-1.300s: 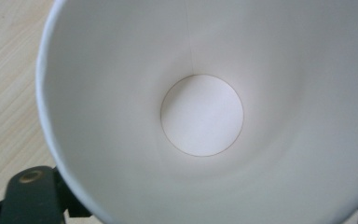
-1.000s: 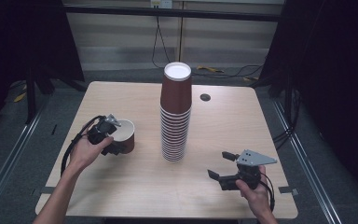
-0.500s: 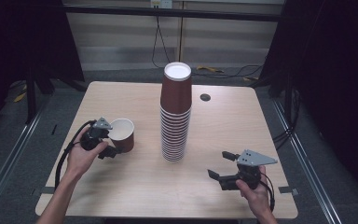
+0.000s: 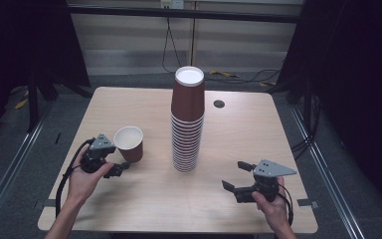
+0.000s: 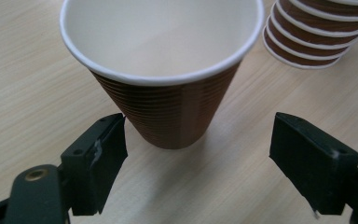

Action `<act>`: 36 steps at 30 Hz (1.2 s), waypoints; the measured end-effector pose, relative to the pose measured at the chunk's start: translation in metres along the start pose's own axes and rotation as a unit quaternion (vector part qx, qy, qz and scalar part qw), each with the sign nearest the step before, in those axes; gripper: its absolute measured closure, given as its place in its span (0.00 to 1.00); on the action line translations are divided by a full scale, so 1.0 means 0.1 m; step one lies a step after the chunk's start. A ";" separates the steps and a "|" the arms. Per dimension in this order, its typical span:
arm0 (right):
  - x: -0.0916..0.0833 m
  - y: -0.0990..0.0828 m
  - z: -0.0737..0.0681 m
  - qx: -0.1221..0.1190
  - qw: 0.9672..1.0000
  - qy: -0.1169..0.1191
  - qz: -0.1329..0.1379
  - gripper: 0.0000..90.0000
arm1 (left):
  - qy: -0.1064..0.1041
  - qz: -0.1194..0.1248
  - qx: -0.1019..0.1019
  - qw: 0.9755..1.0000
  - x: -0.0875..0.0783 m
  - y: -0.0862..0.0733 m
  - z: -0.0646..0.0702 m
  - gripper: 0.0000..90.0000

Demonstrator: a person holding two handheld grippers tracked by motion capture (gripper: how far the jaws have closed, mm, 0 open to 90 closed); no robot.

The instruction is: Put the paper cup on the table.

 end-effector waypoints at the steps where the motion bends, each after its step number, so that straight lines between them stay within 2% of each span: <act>1: 0.00 0.00 0.00 0.000 1.000 0.000 0.000 0.15 | 0.000 0.000 0.000 1.000 0.00 0.00 0.00 0.21; 3: 0.00 0.00 0.00 0.000 1.000 0.000 0.000 0.15 | -0.015 0.010 -0.011 1.000 -0.02 -0.02 0.05 0.22; 4: 0.00 0.00 0.00 0.001 1.000 0.000 -0.001 0.15 | 0.001 0.008 0.004 1.000 -0.03 -0.03 0.08 0.26; 5: 0.00 0.00 0.00 0.001 1.000 0.000 -0.001 0.15 | 0.001 0.008 0.004 1.000 -0.03 -0.03 0.08 0.26; 7: 0.00 0.00 0.00 0.001 1.000 -0.001 -0.001 0.15 | -0.011 0.021 0.001 1.000 -0.07 -0.03 0.16 0.26; 8: 0.00 -0.01 0.00 0.000 1.000 -0.001 -0.001 0.15 | -0.006 0.024 0.007 1.000 -0.08 -0.03 0.17 0.26; 11: 0.00 -0.01 0.00 0.000 1.000 -0.001 -0.001 0.15 | -0.004 0.034 0.007 0.999 -0.10 -0.02 0.21 0.25; 15: 0.00 -0.01 0.00 0.001 1.000 -0.001 -0.002 0.15 | -0.013 0.047 0.000 0.999 -0.13 -0.03 0.31 0.24; 16: 0.00 -0.01 -0.01 0.003 1.000 0.001 -0.001 0.15 | -0.019 0.052 -0.004 0.998 -0.11 -0.06 0.40 0.24; 17: 0.00 -0.01 -0.01 0.003 1.000 0.001 -0.001 0.15 | -0.019 0.052 -0.004 0.998 -0.11 -0.06 0.40 0.24; 20: 0.00 -0.01 0.00 0.002 1.000 -0.001 -0.001 0.15 | -0.024 0.048 0.006 0.999 -0.09 -0.11 0.52 0.23; 22: -0.01 -0.01 0.00 0.002 1.000 -0.002 -0.001 0.15 | -0.029 0.054 0.011 0.998 -0.09 -0.10 0.62 0.23; 23: -0.01 -0.01 0.00 0.000 1.000 -0.002 -0.002 0.15 | -0.029 0.054 0.011 0.998 -0.09 -0.10 0.62 0.22; 24: -0.01 -0.01 0.00 0.001 1.000 -0.002 -0.002 0.15 | -0.036 0.061 0.008 0.997 -0.09 -0.09 0.68 0.22; 25: -0.01 -0.02 0.00 -0.001 1.000 -0.002 -0.004 0.15 | -0.036 0.061 0.008 0.997 -0.09 -0.09 0.68 0.22; 26: -0.01 -0.02 0.01 -0.004 1.000 -0.007 -0.007 0.15 | -0.042 0.072 -0.006 0.996 -0.09 -0.07 0.73 0.22; 27: -0.01 -0.02 0.01 -0.004 1.000 -0.007 -0.007 0.15 | -0.042 0.072 -0.006 0.996 -0.09 -0.07 0.73 0.22; 33: 0.02 -0.05 -0.01 -0.007 1.000 -0.005 -0.011 0.15 | -0.040 0.094 0.001 0.995 -0.10 0.01 0.95 0.22; 36: 0.03 -0.05 -0.01 -0.006 1.000 -0.004 -0.011 0.15 | -0.044 0.101 -0.004 0.994 -0.08 0.01 1.02 0.21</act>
Point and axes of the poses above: each handheld gripper's, and its own axes: x roughly forward along the jaws, y roughly out of its top, z roughly to its right, the point moved 7 cm from there along x, roughly forward along the jaws, and after that the axes turned 3 degrees about z, right-handed, at the moved point
